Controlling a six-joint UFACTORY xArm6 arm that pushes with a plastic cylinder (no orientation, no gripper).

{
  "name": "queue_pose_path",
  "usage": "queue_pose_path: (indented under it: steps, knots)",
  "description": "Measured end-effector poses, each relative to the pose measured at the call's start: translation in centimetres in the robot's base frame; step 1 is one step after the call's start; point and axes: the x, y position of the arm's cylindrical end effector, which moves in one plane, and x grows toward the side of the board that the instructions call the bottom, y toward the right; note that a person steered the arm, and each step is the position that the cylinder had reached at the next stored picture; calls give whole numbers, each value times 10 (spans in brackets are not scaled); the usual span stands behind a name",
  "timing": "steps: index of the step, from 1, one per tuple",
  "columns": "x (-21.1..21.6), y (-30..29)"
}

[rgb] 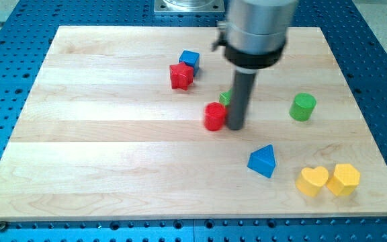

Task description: Place the red circle below the red star

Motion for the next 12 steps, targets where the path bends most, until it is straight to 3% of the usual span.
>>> queue_pose_path:
  steps: [1,2,4,5,6,7,8,9,11,12]
  knots:
    - [1,-57]
    - [27,-63]
    - [31,-130]
    - [21,-90]
    - [-20,-70]
    - [-3,-67]
    - [8,-112]
    - [-19,-139]
    - [-45,-101]
    - [-10,-117]
